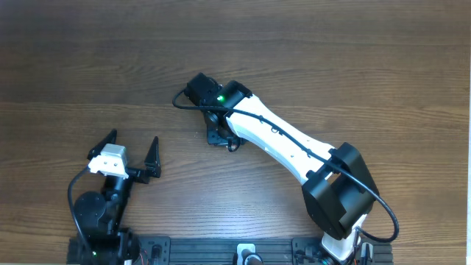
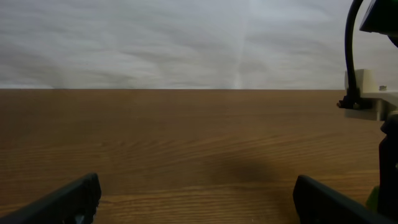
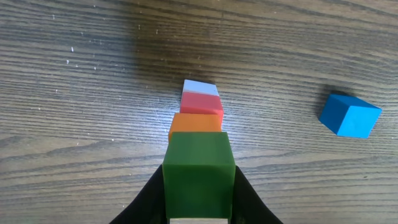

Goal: Stack Cubes

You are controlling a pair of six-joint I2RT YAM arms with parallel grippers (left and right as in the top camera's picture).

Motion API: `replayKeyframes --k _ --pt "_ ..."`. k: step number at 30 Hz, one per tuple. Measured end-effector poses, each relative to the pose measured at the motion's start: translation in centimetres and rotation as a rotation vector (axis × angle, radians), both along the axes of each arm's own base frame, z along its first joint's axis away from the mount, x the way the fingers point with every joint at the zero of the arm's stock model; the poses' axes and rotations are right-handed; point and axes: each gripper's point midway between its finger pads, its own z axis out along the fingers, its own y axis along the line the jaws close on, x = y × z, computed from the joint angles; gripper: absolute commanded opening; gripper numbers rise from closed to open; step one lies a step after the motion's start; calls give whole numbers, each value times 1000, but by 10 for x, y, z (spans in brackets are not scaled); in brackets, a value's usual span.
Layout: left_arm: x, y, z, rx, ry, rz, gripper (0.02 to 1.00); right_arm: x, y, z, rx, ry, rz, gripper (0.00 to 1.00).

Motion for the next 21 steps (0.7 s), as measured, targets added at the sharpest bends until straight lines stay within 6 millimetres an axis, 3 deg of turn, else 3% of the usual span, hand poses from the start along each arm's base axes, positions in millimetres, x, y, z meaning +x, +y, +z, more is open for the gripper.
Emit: replayKeyframes --k 3,11,13,15,21 --pt "0 0 0 0 0 0 998 0 0 -1 -1 2 5 500" --pt "0 0 0 0 0 0 1000 -1 1 -2 1 7 4 726" --pt "0 0 0 0 0 0 1000 -1 1 -2 2 7 3 822" --pt "0 0 0 0 0 0 1000 -1 1 -2 5 7 -5 993" --pt "0 0 0 0 0 0 998 4 6 -1 22 -13 9 993"
